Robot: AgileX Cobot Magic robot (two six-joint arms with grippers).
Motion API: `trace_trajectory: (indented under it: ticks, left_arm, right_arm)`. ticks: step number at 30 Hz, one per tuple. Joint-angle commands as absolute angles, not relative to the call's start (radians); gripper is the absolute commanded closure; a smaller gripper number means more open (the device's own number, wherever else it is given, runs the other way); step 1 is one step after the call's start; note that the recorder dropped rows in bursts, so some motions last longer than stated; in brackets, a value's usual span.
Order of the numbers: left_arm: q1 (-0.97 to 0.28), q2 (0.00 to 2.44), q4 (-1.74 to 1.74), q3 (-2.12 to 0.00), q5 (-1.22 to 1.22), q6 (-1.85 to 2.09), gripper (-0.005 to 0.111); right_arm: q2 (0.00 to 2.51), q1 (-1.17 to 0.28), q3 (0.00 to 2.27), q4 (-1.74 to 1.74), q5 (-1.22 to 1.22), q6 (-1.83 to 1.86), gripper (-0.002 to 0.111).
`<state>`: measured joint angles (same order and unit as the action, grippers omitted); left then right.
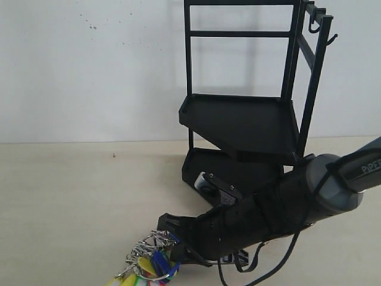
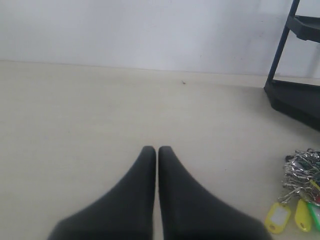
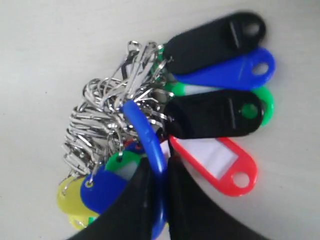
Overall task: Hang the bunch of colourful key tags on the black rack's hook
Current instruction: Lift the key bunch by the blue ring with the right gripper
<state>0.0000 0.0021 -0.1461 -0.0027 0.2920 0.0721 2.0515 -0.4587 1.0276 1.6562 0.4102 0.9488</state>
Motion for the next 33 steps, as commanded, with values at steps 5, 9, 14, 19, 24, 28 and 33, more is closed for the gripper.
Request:
trace_trajectory:
  ticks: [5, 9, 14, 19, 24, 28, 33]
  left_arm:
    - [-0.001, 0.0, -0.141, 0.0, 0.284, 0.075, 0.102]
    - [-0.001, 0.0, -0.141, 0.0, 0.284, 0.075, 0.102]
    - [-0.001, 0.0, -0.141, 0.0, 0.284, 0.075, 0.102]
    - [-0.001, 0.0, -0.141, 0.0, 0.284, 0.075, 0.102]
    - [-0.001, 0.0, -0.141, 0.0, 0.284, 0.075, 0.102]
    - [-0.001, 0.0, -0.141, 0.0, 0.284, 0.075, 0.102]
    - [-0.001, 0.0, -0.141, 0.0, 0.284, 0.075, 0.102]
  right_arm:
    - [1.969, -0.461, 1.029, 1.621, 0.409, 0.986, 0.108]
    - [1.896, -0.461, 1.029, 1.57, 0.415, 0.985, 0.108]
    - [1.808, -0.461, 1.029, 1.472, 0.392, 0.951, 0.108]
    - [1.746, -0.49, 1.025, 1.443, 0.591, 1.02, 0.108]
    - [1.657, -0.485, 1.023, 1.24, 0.448, 0.806, 0.108]
    - [1.625, -0.537, 1.042, 1.211, 0.639, 0.934, 0.108]
    - [1.571, -0.541, 1.036, 1.095, 0.485, 0.704, 0.108]
